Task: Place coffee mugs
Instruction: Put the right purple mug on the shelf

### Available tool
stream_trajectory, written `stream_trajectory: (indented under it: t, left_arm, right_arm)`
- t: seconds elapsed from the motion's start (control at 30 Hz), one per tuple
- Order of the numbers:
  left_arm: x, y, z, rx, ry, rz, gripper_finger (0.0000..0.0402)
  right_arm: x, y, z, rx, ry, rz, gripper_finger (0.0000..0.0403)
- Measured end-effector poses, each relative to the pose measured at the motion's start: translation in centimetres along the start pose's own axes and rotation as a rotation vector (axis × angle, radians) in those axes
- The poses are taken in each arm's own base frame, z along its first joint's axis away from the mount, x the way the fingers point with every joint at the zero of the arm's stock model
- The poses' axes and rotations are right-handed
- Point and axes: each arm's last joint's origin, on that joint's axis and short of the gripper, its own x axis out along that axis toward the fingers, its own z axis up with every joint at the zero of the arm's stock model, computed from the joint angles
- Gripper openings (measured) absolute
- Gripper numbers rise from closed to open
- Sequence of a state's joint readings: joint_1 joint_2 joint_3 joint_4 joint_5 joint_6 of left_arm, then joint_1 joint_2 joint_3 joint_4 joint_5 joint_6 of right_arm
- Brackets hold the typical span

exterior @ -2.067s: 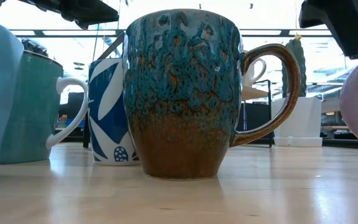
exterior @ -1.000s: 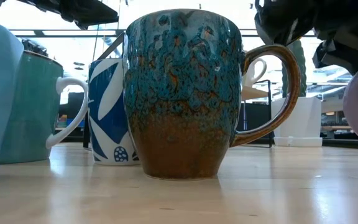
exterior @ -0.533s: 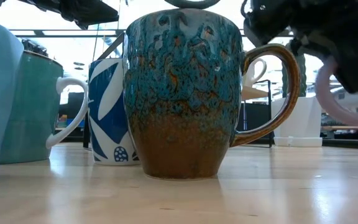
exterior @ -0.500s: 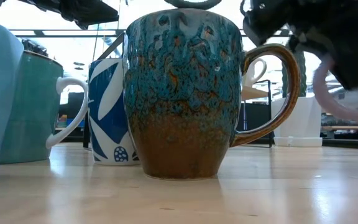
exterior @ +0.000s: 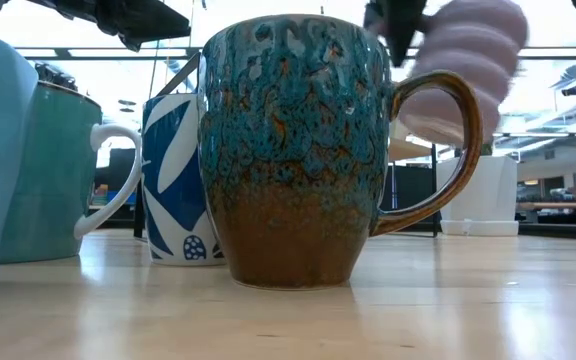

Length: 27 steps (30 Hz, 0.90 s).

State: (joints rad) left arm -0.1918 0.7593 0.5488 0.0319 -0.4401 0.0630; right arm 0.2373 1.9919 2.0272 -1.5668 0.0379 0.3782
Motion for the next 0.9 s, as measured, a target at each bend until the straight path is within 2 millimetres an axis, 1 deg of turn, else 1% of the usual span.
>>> stream_trajectory:
  t: [0.23,0.4,0.47,0.7,0.9]
  left_arm:
    - [0.0,0.0,-0.1,-0.019,0.005,0.000,0.0107]
    - [0.0,0.0,-0.1,-0.044,0.006,0.000,0.0107]
    - [0.0,0.0,-0.1,-0.053,0.006,0.000,0.0107]
    - [0.0,0.0,-0.1,-0.103,0.006,0.000,0.0107]
    - [0.0,0.0,0.0,-0.110,0.005,0.000,0.0107]
  right_arm:
    - [-3.5,-3.1,1.2,-0.078,-0.144,-0.016,0.0047]
    - [-6.2,-5.1,1.6,-0.102,-0.262,-0.089,0.0047]
    - [-6.8,-6.1,1.7,-0.108,-0.292,-0.116,0.0047]
    - [-6.7,-9.6,2.4,-0.095,-0.277,-0.170,0.0047]
    - [-6.5,-10.7,3.1,-0.121,-0.307,-0.177,0.0047]
